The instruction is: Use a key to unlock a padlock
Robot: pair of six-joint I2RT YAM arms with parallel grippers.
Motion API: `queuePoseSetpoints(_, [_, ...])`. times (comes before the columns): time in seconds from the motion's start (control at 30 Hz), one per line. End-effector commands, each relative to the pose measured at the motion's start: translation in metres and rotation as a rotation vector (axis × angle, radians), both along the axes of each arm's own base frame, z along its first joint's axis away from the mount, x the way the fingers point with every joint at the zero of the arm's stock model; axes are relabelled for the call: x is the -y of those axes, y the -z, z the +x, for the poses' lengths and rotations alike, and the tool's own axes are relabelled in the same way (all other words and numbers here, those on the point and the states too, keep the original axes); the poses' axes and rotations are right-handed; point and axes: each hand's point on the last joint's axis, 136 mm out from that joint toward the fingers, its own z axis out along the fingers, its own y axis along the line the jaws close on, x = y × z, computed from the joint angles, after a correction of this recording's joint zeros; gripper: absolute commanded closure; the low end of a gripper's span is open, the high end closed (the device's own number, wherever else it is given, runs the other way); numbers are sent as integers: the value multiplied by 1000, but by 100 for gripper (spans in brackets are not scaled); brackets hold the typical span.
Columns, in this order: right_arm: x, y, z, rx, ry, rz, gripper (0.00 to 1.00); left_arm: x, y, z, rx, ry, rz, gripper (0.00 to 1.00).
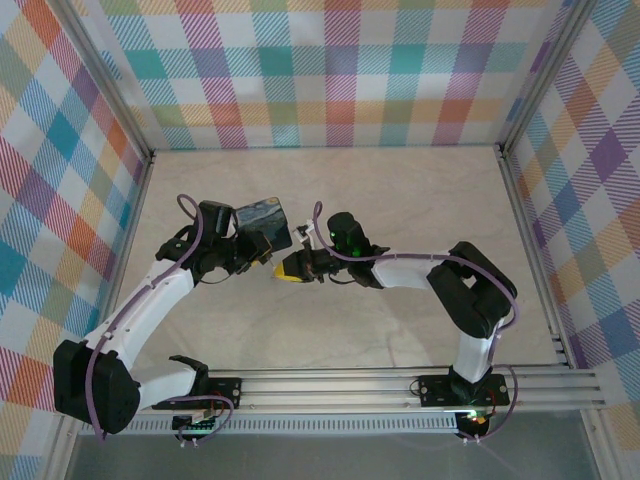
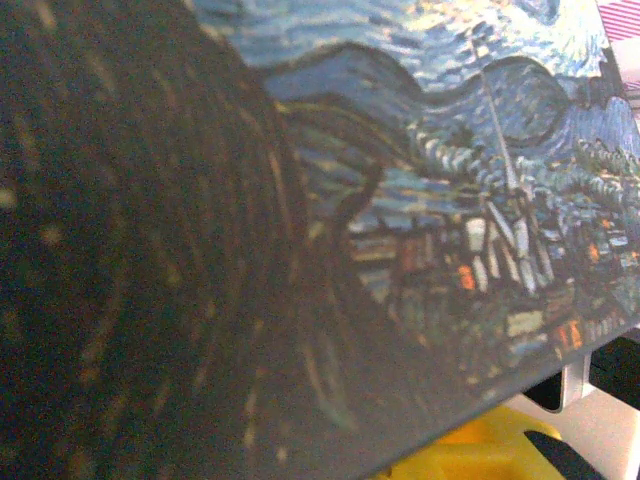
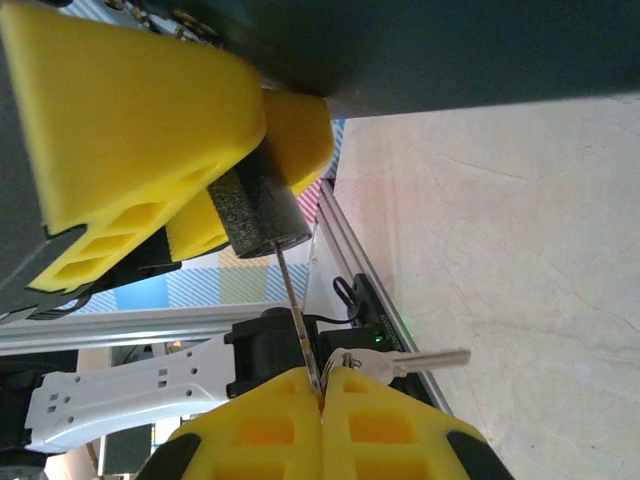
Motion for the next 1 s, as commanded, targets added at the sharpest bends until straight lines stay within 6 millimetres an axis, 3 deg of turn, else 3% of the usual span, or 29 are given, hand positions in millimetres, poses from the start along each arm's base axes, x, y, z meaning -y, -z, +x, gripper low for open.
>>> queuePoseSetpoints(0.0, [-4, -42, 31, 155, 128, 51, 100, 27, -8, -21, -23, 137, -82, 100])
queuePoseSetpoints(0.27, [-15, -60, 43, 230, 94, 4, 100, 43, -15, -29, -67, 174, -211, 100])
queuePoseSetpoints(0.43, [11, -50, 51, 292, 219, -125, 100, 42, -17, -29, -89, 133, -265, 100])
queuePoseSetpoints(0.57, [23, -51, 47, 318, 198, -121, 100, 38, -15, -33, -92, 160, -213, 100])
queuePoseSetpoints(0.7, [33, -50, 37, 308, 126, -98, 100, 22, -17, -32, -83, 142, -142, 100])
queuePoseSetpoints(0.8, [31, -47, 14, 276, -11, -60, 100, 14, -21, -24, -71, 115, -140, 100])
queuePoseSetpoints(0.97, [33, -30, -16, 193, -122, -45, 100, 17, -33, -14, -75, 130, -172, 100])
